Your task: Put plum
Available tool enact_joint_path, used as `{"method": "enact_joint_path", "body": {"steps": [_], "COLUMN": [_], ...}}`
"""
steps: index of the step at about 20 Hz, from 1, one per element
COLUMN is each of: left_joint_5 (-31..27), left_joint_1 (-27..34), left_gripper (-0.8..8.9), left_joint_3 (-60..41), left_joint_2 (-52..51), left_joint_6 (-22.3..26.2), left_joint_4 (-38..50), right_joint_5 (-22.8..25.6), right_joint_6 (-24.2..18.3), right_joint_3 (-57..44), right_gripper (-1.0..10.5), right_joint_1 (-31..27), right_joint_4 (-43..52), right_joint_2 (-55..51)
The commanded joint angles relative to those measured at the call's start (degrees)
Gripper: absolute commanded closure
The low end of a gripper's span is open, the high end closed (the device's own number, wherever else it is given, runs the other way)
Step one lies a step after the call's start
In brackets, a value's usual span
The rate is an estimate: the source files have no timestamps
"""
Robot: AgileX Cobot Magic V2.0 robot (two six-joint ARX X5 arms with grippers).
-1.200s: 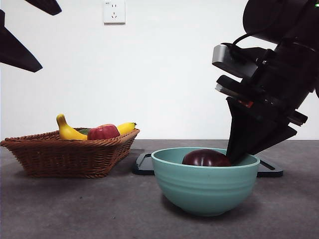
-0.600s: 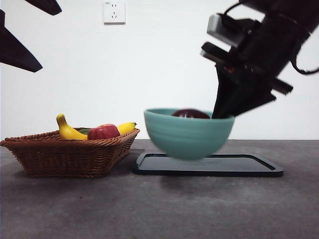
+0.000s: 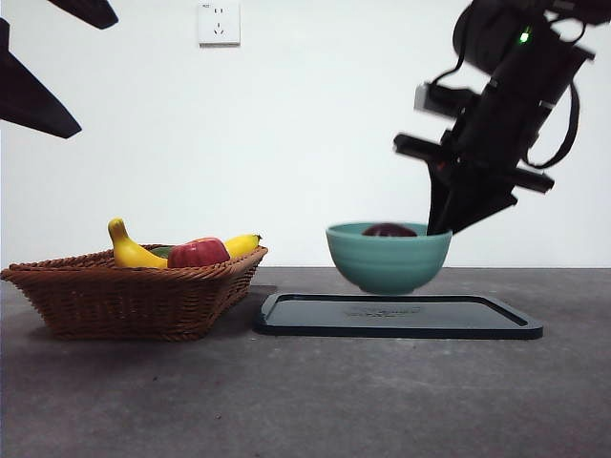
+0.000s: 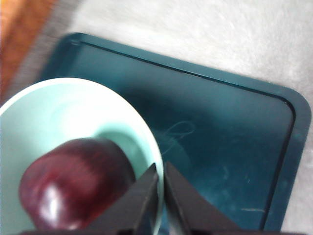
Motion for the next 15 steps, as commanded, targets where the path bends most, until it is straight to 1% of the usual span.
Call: {"method": "enact_joint_path", "body": {"steps": [1,5,9,10,12,15], "left_joint_5": [0.31,0.31,0.31,0.28,0.31,0.31], "left_joint_1": [-0.33,-0.33,-0.33,-0.33,-0.33,-0.33], "left_gripper": [4.39,4.39,4.39,4.39,4.39,4.39], "left_joint_3": [0.5,0.5,0.5,0.5,0.5,0.5], "left_joint_2": [0.28,0.28,0.28,0.28,0.28,0.28], "left_joint_6": [0.26,0.26,0.26,0.26,0.26,0.26], "left_joint_4": [0.33,0.33,0.35,0.35,0.35,0.35], "right_joint_5": [-0.2,-0.15,-0.04,-0.02,-0.02,0.0], "right_joint_6": [-0.5,-0.48,-0.55,-0.5,-0.37,-0.28], "right_joint_3": [1.66,1.66,1.66,1.66,1.66,1.68], "right_gripper": [9.4,9.4,9.3,9.1,7.5,7.4], "right_joint_1": [0.04,0.04,0.07,0.07,0.07,0.07], "right_joint_4": [2.29,4.59,4.72,4.76,4.76,4.2], "right_joint_2": [3.39,6.43,6.51,6.51,6.51,5.42]}}
